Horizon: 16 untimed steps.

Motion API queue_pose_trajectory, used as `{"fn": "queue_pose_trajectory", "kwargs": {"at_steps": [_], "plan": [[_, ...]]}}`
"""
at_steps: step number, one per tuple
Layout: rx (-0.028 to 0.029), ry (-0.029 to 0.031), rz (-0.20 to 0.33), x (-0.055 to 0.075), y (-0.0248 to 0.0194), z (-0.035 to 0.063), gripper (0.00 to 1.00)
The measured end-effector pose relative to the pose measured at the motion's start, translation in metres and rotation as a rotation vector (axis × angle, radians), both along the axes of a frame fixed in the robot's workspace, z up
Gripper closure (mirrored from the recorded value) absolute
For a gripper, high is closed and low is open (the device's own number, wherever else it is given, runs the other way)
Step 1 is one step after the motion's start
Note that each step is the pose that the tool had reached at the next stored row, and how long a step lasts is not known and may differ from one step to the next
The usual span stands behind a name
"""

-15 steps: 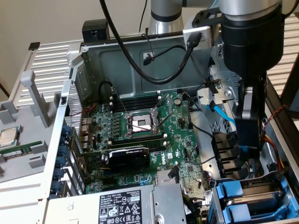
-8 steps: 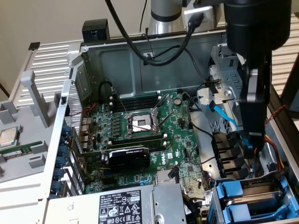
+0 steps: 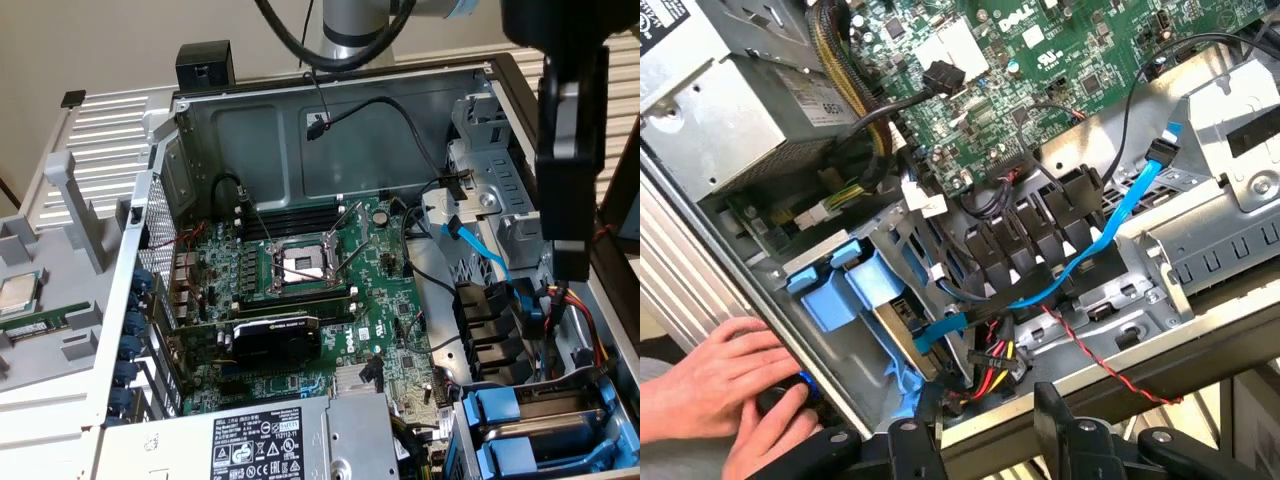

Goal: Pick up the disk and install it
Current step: 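Insert the first disk wire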

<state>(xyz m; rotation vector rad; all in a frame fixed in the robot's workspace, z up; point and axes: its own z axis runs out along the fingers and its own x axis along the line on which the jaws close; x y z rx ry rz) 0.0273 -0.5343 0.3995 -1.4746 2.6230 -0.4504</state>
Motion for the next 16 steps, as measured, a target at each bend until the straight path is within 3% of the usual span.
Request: {"fn": "queue_pose_trajectory", "kwargs": {"at_steps": [5,7,9,16], "plan": [[0.0002,0.0003,0.0,0.0,-0.0146,0.0215,0.51],[0.0027,0.0003,0.0,0.0,-0.0198,0.0253,0.51],[0.0072,0.0002,0.0,0.0,-0.0211,0.0253,0.51],[0.0072,0.0003,0.0,0.0,-0.0211,0.0253,0.51]]}}
